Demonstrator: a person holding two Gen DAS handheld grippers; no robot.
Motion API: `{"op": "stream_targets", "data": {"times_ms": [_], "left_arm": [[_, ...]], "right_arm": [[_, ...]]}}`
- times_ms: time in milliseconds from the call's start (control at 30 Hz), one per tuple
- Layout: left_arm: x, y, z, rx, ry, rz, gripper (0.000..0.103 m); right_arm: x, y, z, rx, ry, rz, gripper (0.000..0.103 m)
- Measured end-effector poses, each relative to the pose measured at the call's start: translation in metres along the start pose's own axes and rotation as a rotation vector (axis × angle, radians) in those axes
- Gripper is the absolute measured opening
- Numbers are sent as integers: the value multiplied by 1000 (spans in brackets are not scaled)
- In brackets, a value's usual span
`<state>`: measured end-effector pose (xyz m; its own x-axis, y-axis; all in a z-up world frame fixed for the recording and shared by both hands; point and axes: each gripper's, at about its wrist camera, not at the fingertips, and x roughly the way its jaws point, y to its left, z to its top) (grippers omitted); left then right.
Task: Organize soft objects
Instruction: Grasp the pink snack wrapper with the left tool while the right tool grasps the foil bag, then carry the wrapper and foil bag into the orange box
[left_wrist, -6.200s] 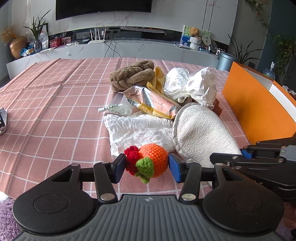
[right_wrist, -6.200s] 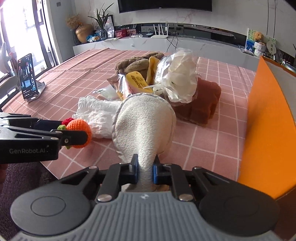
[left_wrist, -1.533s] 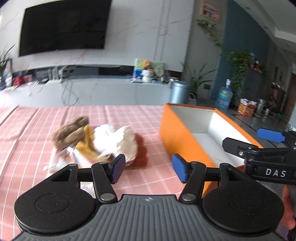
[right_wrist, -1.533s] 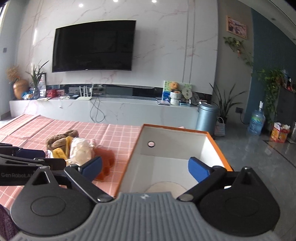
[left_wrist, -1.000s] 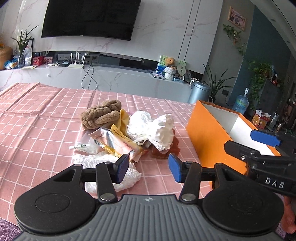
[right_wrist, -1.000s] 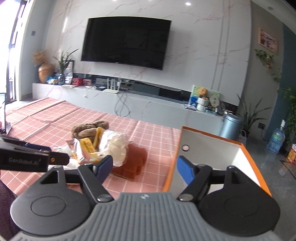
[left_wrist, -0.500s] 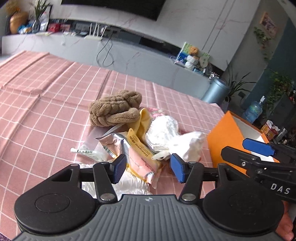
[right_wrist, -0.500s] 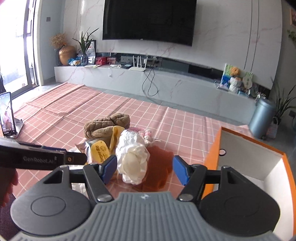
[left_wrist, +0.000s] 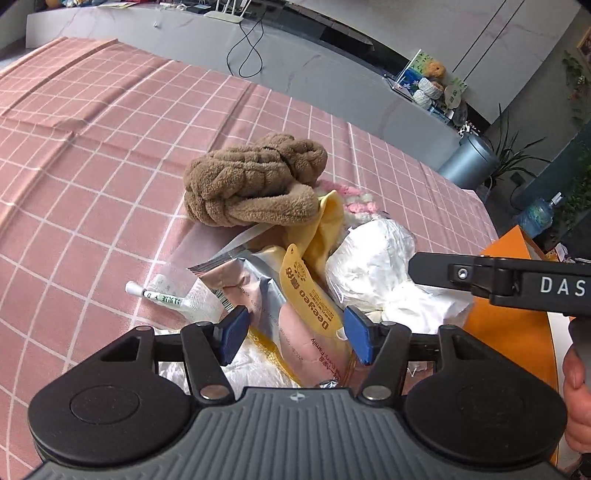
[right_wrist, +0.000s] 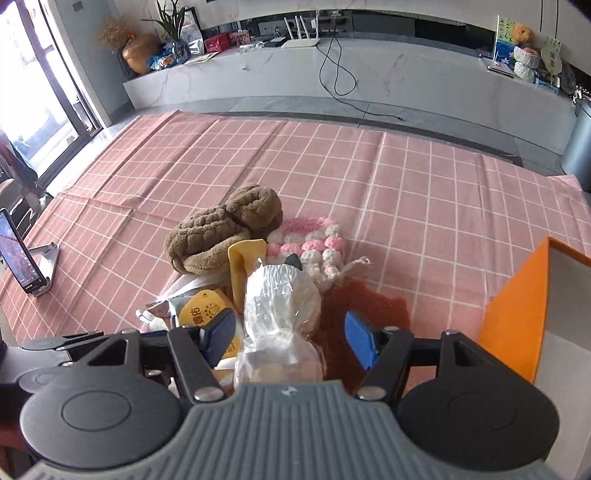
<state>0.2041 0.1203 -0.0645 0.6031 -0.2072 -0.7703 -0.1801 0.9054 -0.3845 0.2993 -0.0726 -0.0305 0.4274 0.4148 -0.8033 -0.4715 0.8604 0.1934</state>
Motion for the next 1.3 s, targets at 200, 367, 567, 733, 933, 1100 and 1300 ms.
{"op": "stream_targets", "data": {"times_ms": [200,367,567,733,933,1100,1300], "left_arm": [[15,3,-2,-52,26,4,71],[21,6,-4,-64,9,13,71],[18,1,-7,-32,-26,24,49],[9,-4,-8,5,-61,17,31],[-6,-11,-10,37,-106,3,24],[-21,-17,-12,57,-142,-19,24],[-48,-27,-17,78,-191,-50,24]], "right_arm": [[34,-1,4,2,76,24,59],[43,-2,2,-3,78,16,54],[43,-4,-2,-15,66,14,49],[36,2,-7,-41,38,-3,43],[18,7,-14,-49,-10,18,42],[-3,10,-20,-48,-66,22,42],[-32,12,-31,-31,-120,19,42]]}}
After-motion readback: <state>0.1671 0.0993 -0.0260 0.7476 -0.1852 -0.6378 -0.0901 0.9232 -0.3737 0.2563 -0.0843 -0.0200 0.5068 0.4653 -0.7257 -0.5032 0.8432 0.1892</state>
